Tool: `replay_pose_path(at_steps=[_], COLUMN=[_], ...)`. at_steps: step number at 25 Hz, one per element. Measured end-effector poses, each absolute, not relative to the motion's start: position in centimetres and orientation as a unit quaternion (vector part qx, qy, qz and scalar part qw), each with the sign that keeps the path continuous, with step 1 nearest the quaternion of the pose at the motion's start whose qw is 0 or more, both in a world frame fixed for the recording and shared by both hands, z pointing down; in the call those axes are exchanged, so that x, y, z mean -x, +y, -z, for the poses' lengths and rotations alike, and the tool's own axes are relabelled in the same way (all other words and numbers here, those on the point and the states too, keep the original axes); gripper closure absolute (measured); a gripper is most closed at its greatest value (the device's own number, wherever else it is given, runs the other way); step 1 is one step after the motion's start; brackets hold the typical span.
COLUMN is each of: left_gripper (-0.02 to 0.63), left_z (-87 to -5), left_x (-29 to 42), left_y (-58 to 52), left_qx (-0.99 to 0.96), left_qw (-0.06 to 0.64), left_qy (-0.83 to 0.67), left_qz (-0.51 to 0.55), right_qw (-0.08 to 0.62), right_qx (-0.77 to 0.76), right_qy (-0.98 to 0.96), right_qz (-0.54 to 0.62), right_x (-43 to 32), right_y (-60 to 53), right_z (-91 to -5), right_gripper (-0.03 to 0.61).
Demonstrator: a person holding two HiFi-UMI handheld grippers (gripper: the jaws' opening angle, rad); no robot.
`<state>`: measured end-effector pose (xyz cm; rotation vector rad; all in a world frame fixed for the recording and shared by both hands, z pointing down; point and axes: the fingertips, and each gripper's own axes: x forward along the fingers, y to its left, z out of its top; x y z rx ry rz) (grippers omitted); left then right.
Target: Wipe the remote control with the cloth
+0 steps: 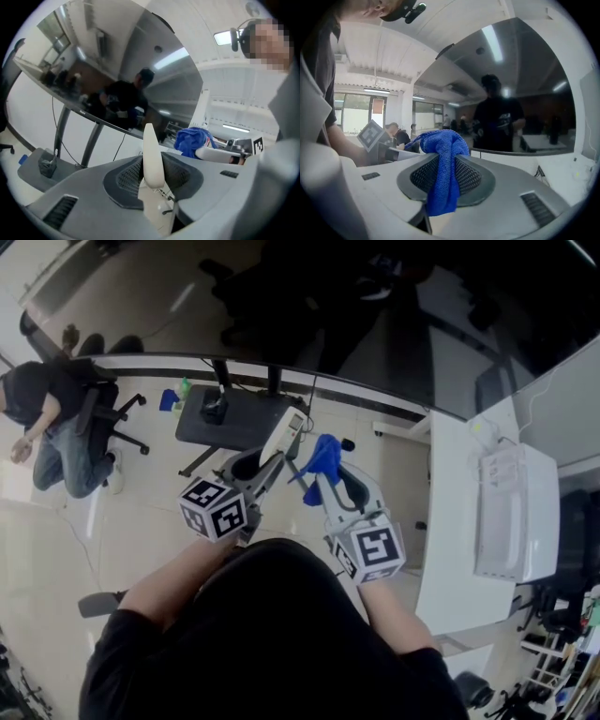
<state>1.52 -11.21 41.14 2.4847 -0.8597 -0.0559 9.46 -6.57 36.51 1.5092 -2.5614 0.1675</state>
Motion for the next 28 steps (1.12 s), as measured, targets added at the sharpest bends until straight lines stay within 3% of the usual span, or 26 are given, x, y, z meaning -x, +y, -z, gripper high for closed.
replay_pose_path(at_steps=[5, 12, 19, 28], left_gripper=[0.500, 0.500, 0.500, 0.500], left_z=[-42.5, -41.8, -42.2, -42.7], left_x=[-0.3, 1.0, 0.9, 1.1], left_y=[-11.6, -11.9, -11.6, -11.6], left_qx=[-0.899, -0.898, -0.878, -0.878], left_qw=[0.285, 0.268, 0.344, 0.343], left_qy=[-0.331, -0.347, -0.324, -0.326], left_qz=[0.025, 0.025, 0.070, 0.063], right_qw=[0.081, 0.083, 0.086, 0.095], right_qx=[-0.510, -0.515, -0.520, -0.520], right_qy=[-0.850, -0.848, -0.845, -0.845], right_qz=[-0.099, -0.097, -0.088, -0.083], right_x=[-9.6, -9.6, -9.6, -9.4], right_y=[-7.0, -7.3, -7.8, -7.8], right_z=[-39.0, -39.8, -39.6, -39.7], right_gripper=[0.471, 0.474, 0.476, 0.476])
